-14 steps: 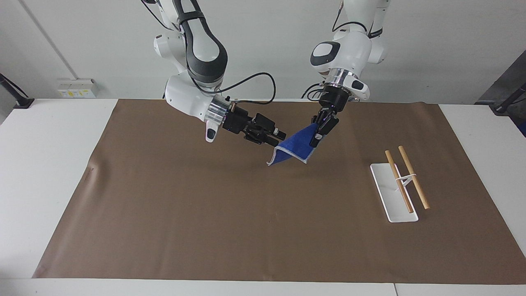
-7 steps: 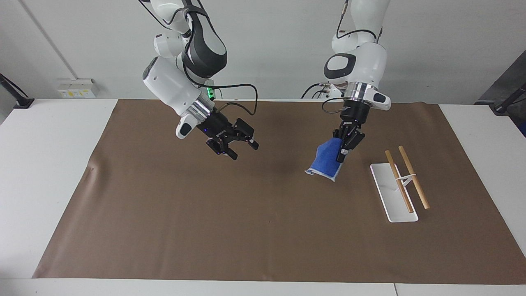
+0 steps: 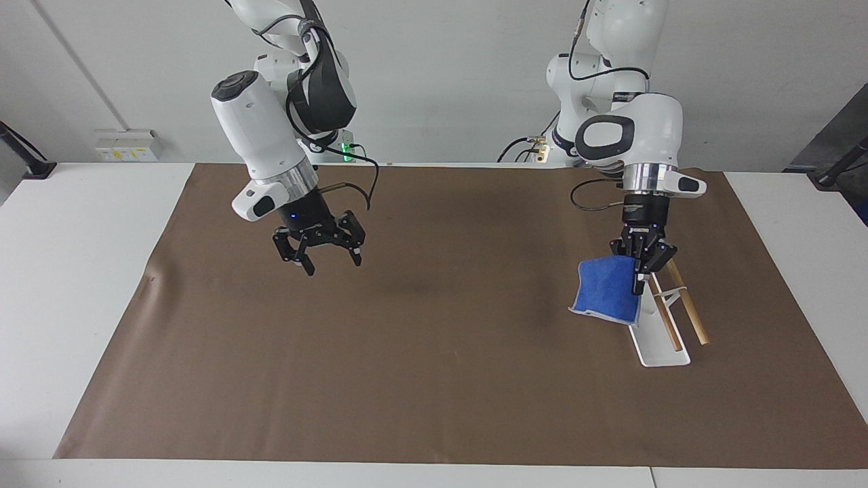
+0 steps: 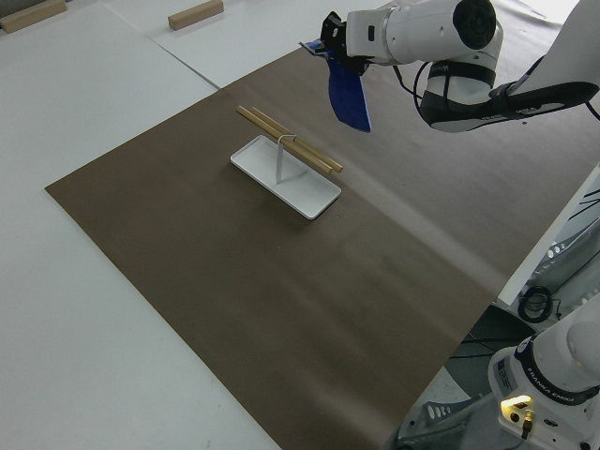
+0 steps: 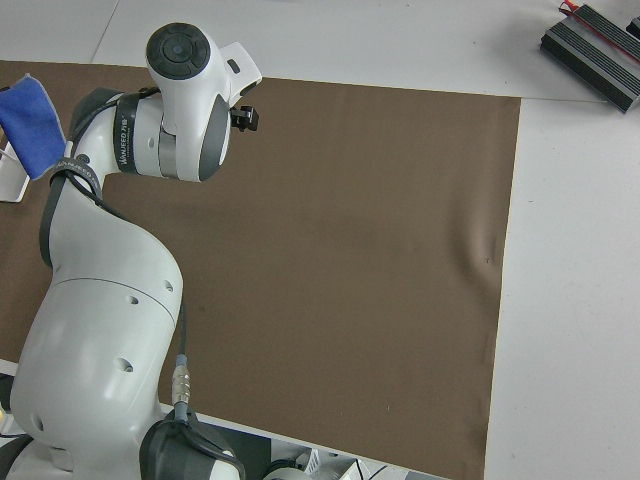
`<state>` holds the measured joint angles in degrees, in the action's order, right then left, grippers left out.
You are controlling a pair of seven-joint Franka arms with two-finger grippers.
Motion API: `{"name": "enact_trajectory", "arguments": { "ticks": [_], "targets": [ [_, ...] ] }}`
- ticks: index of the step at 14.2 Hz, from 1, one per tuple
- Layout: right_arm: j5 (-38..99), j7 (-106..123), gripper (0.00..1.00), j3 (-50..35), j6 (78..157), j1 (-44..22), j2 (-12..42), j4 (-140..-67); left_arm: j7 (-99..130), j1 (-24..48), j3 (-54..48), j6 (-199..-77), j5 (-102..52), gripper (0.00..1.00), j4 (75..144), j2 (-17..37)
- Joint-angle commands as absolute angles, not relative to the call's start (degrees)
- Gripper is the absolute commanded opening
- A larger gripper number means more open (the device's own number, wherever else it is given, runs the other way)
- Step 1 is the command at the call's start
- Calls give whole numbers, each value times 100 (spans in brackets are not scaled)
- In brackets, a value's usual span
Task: Right arm passes towel to left arm to hang
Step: 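Carry the towel with the left gripper over the wooden sticks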
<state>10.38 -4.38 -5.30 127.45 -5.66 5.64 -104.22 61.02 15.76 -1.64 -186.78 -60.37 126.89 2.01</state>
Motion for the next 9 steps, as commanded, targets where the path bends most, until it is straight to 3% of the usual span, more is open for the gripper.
{"name": "enact_trajectory", "arguments": {
  "ticks": [1, 5, 9],
  "targets": [
    [363, -720, 100, -562, 11921, -379, 448, -9995, 6012, 1118, -246, -18791, -6319, 0, 12595, 334],
    [-35, -712, 100, -458, 10733, -132, 151, -9536, 6021, 476, -246, -18765, -6530, 0, 12586, 475],
    [-26, -581, 100, 411, 9969, -457, -228, -9300, 5985, -60, -246, -18651, -6522, 0, 12569, 527]
  ]
}}
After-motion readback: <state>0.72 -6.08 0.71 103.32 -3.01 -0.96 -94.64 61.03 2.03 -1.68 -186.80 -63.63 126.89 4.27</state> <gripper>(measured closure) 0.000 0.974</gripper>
